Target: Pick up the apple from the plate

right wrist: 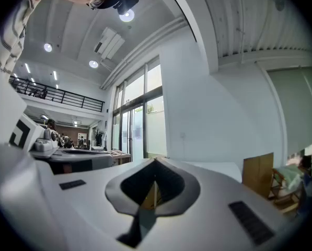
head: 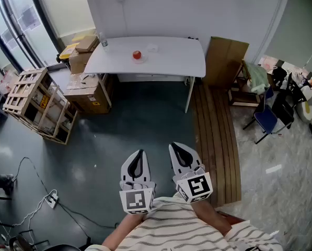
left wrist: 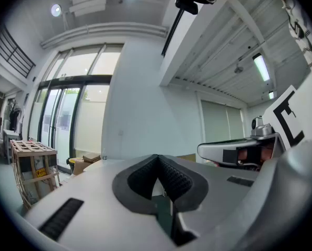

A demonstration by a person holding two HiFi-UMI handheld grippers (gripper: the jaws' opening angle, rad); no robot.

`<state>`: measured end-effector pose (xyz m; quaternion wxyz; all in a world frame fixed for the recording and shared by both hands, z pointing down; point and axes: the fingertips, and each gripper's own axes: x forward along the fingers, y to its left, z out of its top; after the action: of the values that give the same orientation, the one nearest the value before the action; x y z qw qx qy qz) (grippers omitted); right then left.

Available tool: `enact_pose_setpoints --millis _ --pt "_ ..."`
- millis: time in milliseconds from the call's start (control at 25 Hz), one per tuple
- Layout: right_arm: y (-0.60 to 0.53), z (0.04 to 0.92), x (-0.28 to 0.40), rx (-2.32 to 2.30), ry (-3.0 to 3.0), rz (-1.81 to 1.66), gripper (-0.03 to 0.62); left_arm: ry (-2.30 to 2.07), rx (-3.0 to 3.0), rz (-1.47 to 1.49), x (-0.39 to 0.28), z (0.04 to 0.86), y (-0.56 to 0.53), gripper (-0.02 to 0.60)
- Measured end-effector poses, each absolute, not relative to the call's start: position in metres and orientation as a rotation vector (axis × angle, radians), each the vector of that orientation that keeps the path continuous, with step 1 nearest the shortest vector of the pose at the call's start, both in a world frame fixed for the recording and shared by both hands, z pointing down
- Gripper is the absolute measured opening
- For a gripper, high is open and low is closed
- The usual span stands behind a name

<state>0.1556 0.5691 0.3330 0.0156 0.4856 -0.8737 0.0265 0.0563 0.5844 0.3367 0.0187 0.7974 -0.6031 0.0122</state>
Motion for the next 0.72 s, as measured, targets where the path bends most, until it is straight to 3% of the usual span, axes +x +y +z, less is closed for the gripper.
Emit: enact_pose_setpoints --millis 720 --pt "0.575 0.336 0.093 1.537 -2.665 0.026 0.012 -1.796 2.529 -0.105 0.005 0.334 0.588 0.005"
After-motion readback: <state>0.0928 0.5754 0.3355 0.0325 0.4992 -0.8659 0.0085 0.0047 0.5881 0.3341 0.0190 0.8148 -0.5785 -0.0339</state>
